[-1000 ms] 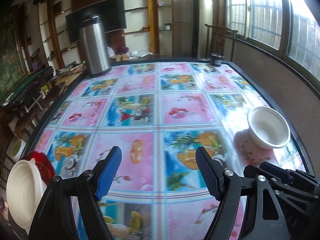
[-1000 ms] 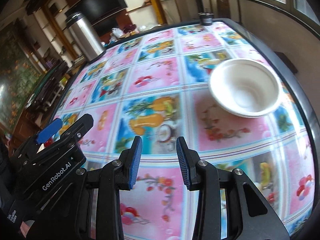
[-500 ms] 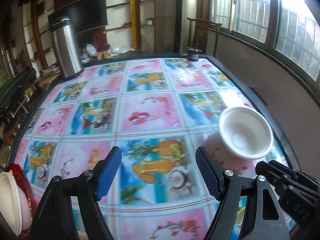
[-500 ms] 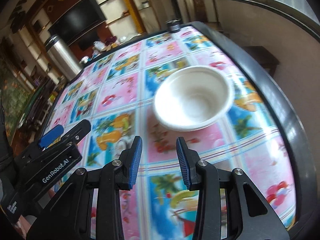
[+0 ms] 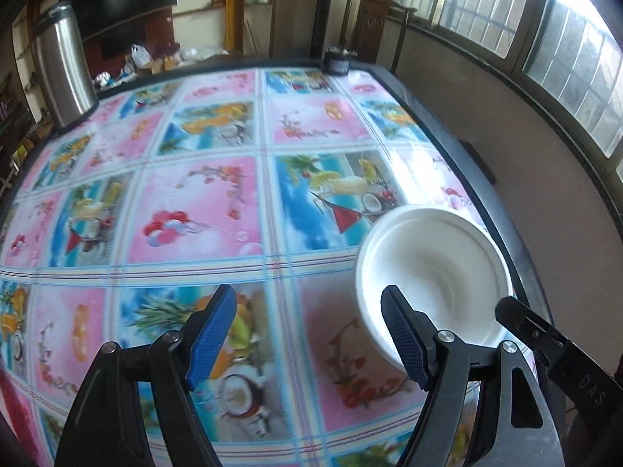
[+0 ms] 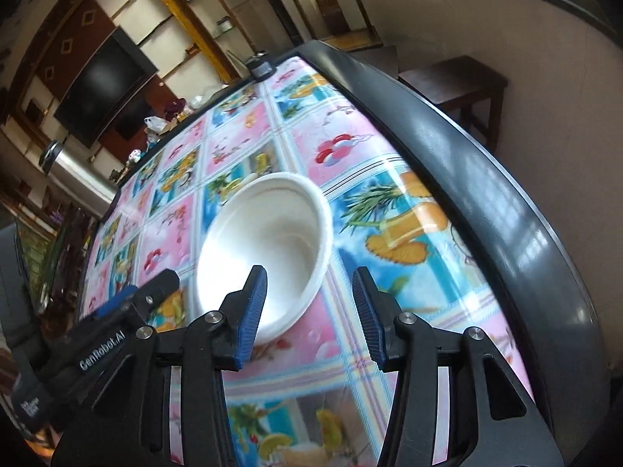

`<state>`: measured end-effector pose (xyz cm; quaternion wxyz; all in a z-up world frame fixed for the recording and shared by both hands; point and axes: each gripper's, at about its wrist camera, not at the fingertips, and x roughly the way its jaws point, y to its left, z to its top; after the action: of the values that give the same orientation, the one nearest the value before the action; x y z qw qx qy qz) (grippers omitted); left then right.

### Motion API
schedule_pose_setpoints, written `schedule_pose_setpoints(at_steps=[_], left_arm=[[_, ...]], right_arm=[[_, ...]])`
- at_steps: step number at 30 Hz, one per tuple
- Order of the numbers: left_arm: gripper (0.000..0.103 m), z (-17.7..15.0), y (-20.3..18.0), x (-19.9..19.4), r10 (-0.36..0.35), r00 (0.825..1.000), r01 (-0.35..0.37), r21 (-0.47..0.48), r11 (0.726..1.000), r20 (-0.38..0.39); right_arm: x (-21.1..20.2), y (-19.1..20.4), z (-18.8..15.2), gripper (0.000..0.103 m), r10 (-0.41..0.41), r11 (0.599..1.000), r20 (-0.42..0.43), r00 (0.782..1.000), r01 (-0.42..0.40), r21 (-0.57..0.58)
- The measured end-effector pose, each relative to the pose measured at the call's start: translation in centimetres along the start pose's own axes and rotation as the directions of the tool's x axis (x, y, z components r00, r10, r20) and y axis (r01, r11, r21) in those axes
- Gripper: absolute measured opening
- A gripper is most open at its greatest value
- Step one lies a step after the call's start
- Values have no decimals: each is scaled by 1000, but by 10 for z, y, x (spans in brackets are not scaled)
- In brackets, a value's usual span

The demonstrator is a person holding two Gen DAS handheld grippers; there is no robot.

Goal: Organize plates and bowls
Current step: 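Close the right gripper on the white bowl rim and lift it, then carry the white foam bowl with the right gripper over the stacked bowls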

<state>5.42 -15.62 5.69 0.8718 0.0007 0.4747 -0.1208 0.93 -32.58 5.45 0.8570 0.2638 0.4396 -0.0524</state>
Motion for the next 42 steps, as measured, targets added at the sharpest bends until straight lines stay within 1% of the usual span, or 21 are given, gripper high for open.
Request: schedule_pose_setpoints(at_steps=[2,5,7,8,9,10,11,12,13,15,17,19,22,25,27,31,35,38,42], left_arm=[[77,1,-5,11,-11,999,10,-1,1000,-31],[77,2,-11,24,-15,998,16,3,1000,-64],[76,1,-12,31,-38,996,38,-3,999,-80],[73,0,-13,32,-43,996,42,-5,999,-77],[65,-1,-14,33,-43,996,44,0,999,-74],[41,-2,-16,35,-37,996,39,14,999,-85],[29,-3,-19,38,-53,992,56,27,998,-112],[25,-3,-22,41,-64,988,70,39,997,-139],[22,-4,-23,40,-64,987,72,50,996,-147],[21,-6,-25,36,-53,989,63,71,995,-136],[20,-8,-22,30,-68,988,78,65,995,-137],[20,-10,-18,26,-68,989,77,62,995,-131],[18,-12,-14,27,-101,984,108,44,993,-147],[18,-17,-11,21,-92,985,100,51,994,-144],[18,-20,-5,14,-84,988,90,48,995,-128],[18,-27,10,-3,-44,994,48,48,998,-95],[18,-36,33,-21,27,998,-25,45,999,-54],[18,-46,57,-35,83,996,-82,29,996,-25],[18,-59,94,-48,135,991,-135,-19,991,-10]], right_arm=[[10,-3,3,46,20,1000,-21,1000,-20,7],[19,-7,4,45,25,1000,-25,999,-25,6],[21,-8,3,34,44,999,-16,999,-44,3],[21,-7,2,24,46,999,-17,999,-46,-3],[22,-6,1,22,45,999,-16,999,-45,-10],[21,-6,0,22,47,999,-14,999,-47,-16],[21,-5,-1,22,54,998,-20,998,-55,-22],[22,-5,-2,22,65,998,-24,998,-65,-25],[21,-2,-3,19,68,997,-24,997,-69,-32],[22,4,-7,19,59,997,-22,998,-60,-51],[25,8,-12,19,72,996,-36,997,-73,-57],[28,10,-15,19,76,995,-43,996,-79,-59],[29,9,-18,19,72,996,-50,996,-75,-51],[24,13,-22,19,86,994,-58,995,-89,-60],[21,19,-26,19,96,992,-59,994,-101,-77],[18,37,-36,19,106,987,-71,992,-114,-116],[18,67,-50,19,128,974,-95,987,-143,-178],[21,91,-62,19,143,962,-120,982,-166,-218],[31,123,-82,20,181,940,-178,967,-224,-259]])
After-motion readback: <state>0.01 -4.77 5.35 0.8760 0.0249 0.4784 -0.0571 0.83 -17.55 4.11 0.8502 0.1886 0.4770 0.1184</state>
